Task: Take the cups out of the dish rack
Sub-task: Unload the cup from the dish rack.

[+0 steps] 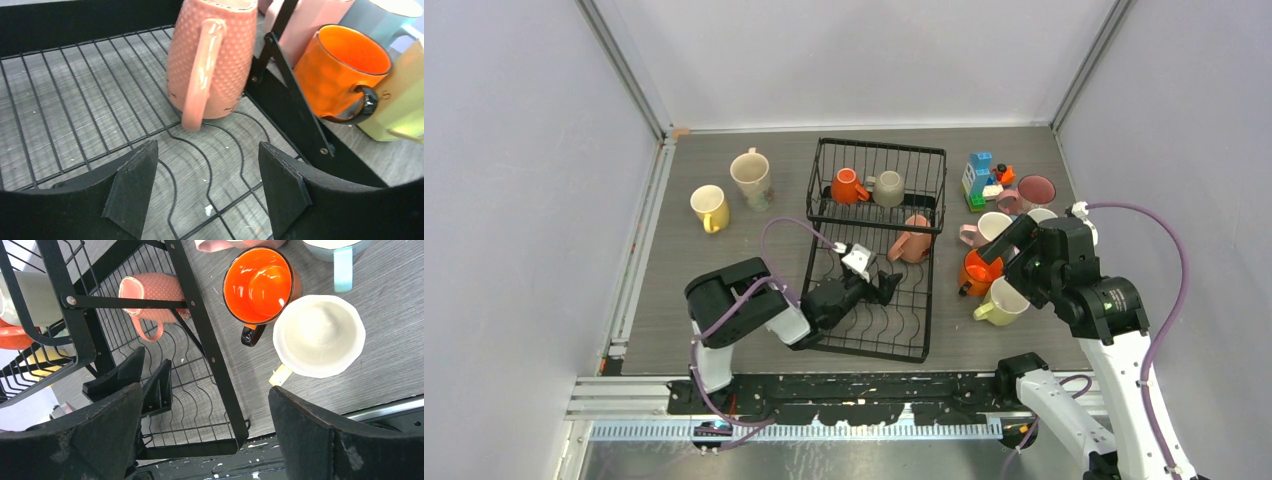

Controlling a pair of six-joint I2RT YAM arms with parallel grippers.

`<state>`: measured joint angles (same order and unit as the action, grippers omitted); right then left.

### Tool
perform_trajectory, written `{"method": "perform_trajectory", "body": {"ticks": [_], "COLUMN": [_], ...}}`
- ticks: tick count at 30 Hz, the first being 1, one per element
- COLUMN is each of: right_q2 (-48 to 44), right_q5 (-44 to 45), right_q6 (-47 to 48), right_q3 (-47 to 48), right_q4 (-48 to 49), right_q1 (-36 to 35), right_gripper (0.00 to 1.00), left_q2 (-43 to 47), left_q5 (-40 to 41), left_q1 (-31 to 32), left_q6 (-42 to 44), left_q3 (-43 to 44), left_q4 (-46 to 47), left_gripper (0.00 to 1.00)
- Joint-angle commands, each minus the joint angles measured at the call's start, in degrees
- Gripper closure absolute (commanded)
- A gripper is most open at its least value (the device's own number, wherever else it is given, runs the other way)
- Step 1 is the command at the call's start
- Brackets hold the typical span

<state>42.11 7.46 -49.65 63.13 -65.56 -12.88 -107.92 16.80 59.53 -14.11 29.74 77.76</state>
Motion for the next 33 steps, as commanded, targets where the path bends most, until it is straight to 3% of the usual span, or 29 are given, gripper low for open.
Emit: {"method": "perform_trajectory", "body": {"ticks": [1, 33], "right_q2": [0.28, -0.05], "right_q5": [-1.18, -0.08], "right_q6": [1.19, 2.8], "right_q3": [2.09, 1.87], "right_q4": [1.24, -0.62], "right_q1": [0.23, 0.26], "right_gripper": [0.0, 0.0], "left_q2": [-1.42, -9.36], "left_q5": [-0.28, -6.68], "left_q1": [-1.84, -4.77], "left_q6": [3.06, 6.11], "left_q3": [1.99, 11.13], "left_q4": [4.26, 4.29], "left_gripper": [0.28, 0.55]}}
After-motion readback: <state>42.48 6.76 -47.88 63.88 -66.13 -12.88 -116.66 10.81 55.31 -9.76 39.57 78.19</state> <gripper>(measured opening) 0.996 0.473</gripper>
